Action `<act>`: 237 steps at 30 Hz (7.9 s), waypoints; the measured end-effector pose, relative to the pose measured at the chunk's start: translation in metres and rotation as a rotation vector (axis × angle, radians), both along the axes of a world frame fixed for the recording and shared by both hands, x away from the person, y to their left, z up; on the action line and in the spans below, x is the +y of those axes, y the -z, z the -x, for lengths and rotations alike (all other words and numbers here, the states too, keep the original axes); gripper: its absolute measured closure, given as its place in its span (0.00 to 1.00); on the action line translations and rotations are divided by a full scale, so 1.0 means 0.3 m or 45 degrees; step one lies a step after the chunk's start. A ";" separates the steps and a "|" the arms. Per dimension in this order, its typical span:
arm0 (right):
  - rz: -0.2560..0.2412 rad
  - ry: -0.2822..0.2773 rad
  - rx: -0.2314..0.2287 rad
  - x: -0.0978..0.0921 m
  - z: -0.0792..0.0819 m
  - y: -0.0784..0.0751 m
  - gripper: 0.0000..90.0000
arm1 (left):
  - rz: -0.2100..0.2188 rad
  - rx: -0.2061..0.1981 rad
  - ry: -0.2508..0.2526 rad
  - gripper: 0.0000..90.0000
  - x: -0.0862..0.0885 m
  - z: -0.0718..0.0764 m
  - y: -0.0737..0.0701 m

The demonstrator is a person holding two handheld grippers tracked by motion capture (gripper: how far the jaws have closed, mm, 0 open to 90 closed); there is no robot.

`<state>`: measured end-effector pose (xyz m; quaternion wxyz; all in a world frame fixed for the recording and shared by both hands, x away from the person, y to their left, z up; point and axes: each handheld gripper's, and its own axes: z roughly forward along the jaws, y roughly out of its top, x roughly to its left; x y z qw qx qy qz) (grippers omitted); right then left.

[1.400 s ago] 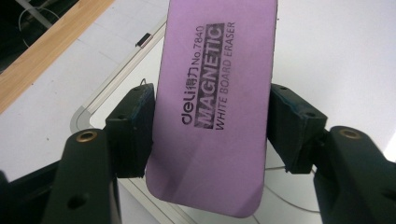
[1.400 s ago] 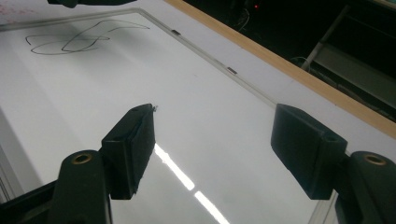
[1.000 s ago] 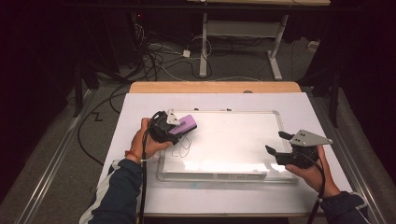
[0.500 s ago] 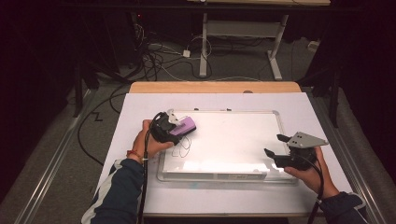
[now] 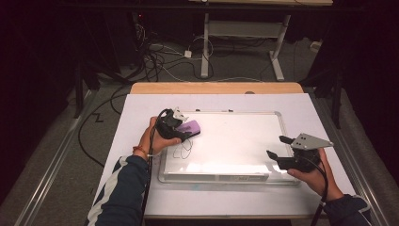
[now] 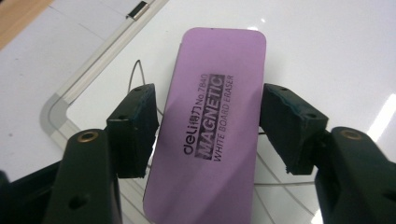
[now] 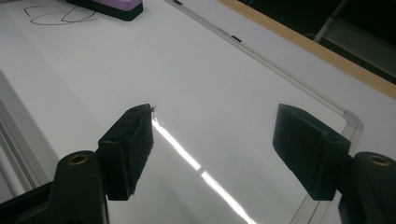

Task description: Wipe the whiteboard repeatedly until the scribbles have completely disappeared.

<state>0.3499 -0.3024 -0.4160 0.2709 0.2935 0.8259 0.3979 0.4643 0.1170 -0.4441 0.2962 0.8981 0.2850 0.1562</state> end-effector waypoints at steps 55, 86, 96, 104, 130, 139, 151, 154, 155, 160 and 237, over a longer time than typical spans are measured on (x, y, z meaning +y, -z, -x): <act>0.054 -0.060 0.050 0.013 0.008 0.020 0.33 | -0.050 0.015 0.111 0.43 -0.001 0.201 0.026; 0.080 -0.060 0.067 0.014 -0.001 0.030 0.33 | 0.009 0.006 -0.011 0.43 -0.011 0.127 0.037; 0.080 -0.076 0.068 0.017 -0.004 0.027 0.33 | -0.013 0.023 0.136 0.43 -0.023 0.221 0.032; 0.078 -0.076 0.064 0.016 0.001 0.025 0.33 | 0.006 0.025 0.056 0.43 -0.012 0.212 0.035; 0.069 -0.071 0.073 0.013 -0.010 0.029 0.34 | 0.000 0.020 -0.534 0.43 -0.030 -0.102 0.028; 0.078 -0.077 0.079 0.014 -0.009 0.031 0.34 | -0.057 0.063 -0.542 0.43 -0.046 -0.073 0.015; 0.082 -0.076 0.071 0.010 0.001 0.026 0.34 | -0.057 0.071 -0.462 0.43 -0.041 0.023 0.016; 0.079 -0.074 0.072 0.010 0.001 0.025 0.34 | -0.064 0.080 -0.429 0.43 -0.040 0.039 0.014; 0.081 -0.074 0.073 0.010 0.000 0.025 0.34 | -0.061 0.085 -0.424 0.43 -0.040 0.044 0.013; 0.083 -0.082 0.075 0.012 -0.001 0.028 0.34 | -0.068 0.107 -0.388 0.43 -0.040 0.063 0.009; 0.103 -0.106 0.090 0.019 -0.004 0.031 0.34 | 0.280 0.083 -0.430 0.57 0.103 0.017 0.013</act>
